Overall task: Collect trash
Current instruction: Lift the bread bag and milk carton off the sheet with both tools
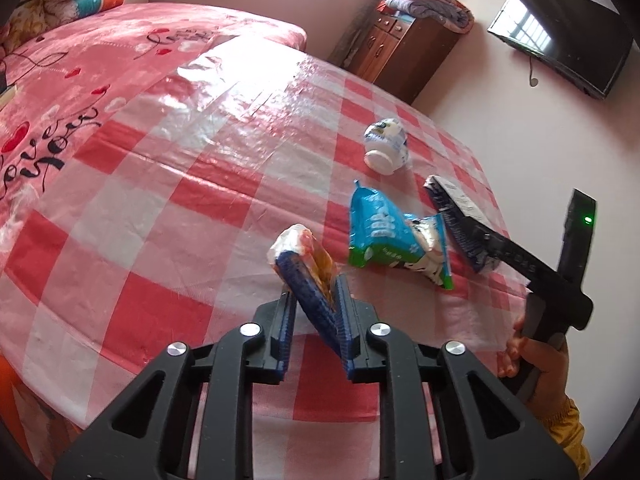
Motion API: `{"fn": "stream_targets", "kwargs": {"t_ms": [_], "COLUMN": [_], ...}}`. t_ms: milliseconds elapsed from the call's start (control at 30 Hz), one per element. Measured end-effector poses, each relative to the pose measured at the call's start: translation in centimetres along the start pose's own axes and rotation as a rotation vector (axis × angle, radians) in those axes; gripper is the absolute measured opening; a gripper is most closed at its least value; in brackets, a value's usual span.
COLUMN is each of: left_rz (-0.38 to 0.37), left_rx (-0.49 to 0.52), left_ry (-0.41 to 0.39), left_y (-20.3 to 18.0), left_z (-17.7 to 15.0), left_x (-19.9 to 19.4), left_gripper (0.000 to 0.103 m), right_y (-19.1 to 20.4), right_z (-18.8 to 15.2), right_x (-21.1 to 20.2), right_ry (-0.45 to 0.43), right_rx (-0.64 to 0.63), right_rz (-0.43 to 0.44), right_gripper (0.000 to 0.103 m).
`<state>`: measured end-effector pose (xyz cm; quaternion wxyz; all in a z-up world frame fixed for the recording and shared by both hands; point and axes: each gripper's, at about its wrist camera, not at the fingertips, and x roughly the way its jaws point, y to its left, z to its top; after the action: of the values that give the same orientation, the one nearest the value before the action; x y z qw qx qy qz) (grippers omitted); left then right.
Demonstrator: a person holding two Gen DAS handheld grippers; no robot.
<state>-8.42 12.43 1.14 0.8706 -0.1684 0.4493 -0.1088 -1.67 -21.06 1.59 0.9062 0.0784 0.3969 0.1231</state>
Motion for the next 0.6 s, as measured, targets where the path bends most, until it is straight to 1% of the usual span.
{"fn": "stream_targets", "kwargs": {"t_ms": [33, 133, 233, 367, 467, 600], "left_rz": [0.002, -0.003, -0.019, -0.021, -0.049, -0.067], "left_rx": [-0.002, -0.005, -0.036, -0.034, -0.050, -0.066], "left_ry": [0.005, 0.010, 0.002, -0.020, -0.033, -0.056], "left_y": [0.1, 0.1, 0.5, 0.6, 0.9, 1.3], "left_z": [0.0, 0.0, 0.0, -0.2, -0.4, -0.6], "left_x": [0.2, 0.8, 1.2, 1.2, 0.8, -0.2], "left_gripper": [0.027, 0.028, 0.027, 0.018, 0.013, 0.011], "right_y": [-0.1, -0.2, -0.1, -0.5, -0.7, -0.4], "right_z": [-0.1, -0.4, -0.6, -0.8, -1.0, -1.5], "right_x": [-0.2, -0.8, -1.5, -2.9, -4.0, -4.7], "right_ry": [-0.001, -0.010, -0.025, -0.059, -0.074, -0.068], "right_rx": [0.004, 0.008, 0.014, 0.050, 0.069, 0.059], "right_rz": [0.001, 0.002, 0.006, 0.048, 0.069, 0.067], "right_gripper": [0.059, 0.059, 0.059, 0.059, 0.059, 0.059]}}
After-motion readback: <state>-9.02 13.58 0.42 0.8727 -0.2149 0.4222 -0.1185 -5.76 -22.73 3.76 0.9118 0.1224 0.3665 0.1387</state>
